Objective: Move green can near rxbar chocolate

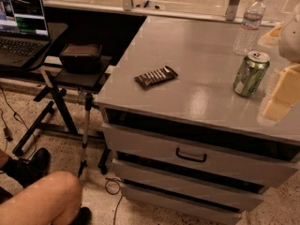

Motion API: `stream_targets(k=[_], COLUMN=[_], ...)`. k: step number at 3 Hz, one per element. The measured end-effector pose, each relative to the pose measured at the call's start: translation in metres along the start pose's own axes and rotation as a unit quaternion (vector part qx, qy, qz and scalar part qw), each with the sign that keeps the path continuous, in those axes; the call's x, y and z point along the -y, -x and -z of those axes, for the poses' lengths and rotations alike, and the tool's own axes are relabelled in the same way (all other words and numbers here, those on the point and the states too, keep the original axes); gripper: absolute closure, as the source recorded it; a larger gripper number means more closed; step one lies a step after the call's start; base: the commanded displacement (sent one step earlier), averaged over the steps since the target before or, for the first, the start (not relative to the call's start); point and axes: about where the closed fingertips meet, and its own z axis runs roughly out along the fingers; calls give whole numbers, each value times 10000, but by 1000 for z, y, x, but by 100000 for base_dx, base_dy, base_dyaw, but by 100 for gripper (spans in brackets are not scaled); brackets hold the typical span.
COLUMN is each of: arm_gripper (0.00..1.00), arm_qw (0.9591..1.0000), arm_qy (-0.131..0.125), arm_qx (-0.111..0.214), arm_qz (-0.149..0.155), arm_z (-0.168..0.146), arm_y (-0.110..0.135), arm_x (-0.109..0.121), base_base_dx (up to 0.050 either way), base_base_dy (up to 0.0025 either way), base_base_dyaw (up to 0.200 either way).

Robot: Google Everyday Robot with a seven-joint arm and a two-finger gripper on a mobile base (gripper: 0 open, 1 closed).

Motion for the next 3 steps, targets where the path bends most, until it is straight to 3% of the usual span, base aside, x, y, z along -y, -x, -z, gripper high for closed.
stream_targets(k=[3], arm_gripper=[0], arm_qw=[10000], arm_qy=[-5], arm_qx=[1], arm_qz=[1], arm_z=[0], arm_y=[0], arm_x=[0], base_base_dx=[0], base_base_dy=[1], base_base_dyaw=[-8941])
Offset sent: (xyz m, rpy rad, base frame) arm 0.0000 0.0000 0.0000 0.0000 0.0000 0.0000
